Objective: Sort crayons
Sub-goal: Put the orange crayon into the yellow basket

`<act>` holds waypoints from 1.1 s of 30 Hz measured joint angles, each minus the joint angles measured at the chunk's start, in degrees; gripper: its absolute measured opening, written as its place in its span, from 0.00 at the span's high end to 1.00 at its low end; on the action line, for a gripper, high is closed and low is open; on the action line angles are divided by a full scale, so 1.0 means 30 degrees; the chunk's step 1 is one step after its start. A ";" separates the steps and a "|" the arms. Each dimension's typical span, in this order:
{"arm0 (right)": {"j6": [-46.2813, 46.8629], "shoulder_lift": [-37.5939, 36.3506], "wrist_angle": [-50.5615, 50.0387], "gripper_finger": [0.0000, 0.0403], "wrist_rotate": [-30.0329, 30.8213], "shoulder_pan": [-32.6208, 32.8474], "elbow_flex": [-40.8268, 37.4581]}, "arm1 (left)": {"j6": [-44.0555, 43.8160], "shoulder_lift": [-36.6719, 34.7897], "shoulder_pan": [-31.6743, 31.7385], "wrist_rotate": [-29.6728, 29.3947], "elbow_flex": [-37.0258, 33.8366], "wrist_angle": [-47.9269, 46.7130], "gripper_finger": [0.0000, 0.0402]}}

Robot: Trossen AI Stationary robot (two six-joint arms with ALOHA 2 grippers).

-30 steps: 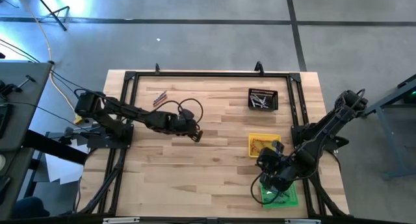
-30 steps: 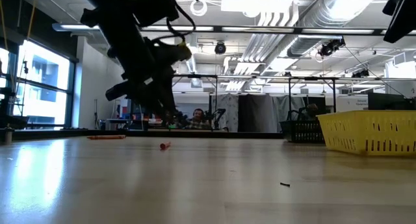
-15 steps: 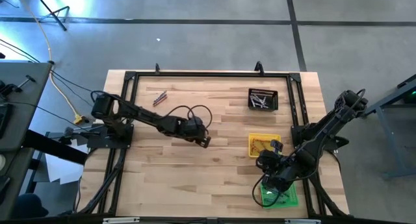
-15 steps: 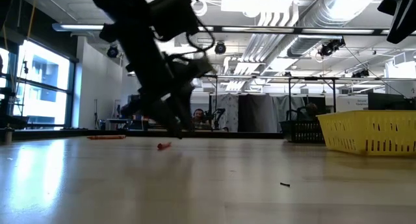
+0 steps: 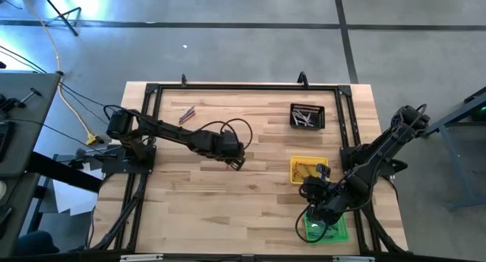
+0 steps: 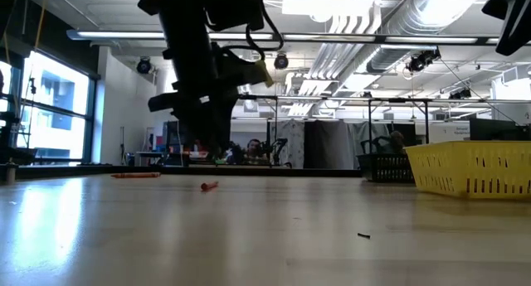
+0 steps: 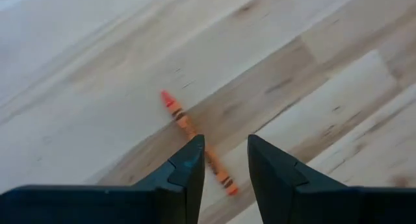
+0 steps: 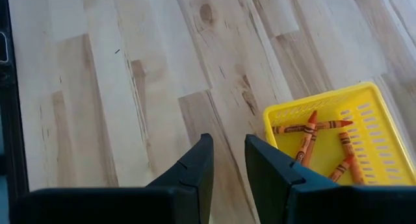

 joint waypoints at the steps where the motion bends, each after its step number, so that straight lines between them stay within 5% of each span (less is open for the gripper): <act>1: -0.0122 0.0000 0.0000 0.79 0.0000 0.0000 0.0000 | -0.0131 0.0000 0.0000 0.0149 -0.0021 -0.0219 0.74; 33: -0.0613 0.0007 0.0073 0.79 0.0021 0.0000 0.0000 | 0.0455 0.2592 0.0742 0.1101 -0.0011 -0.0185 0.74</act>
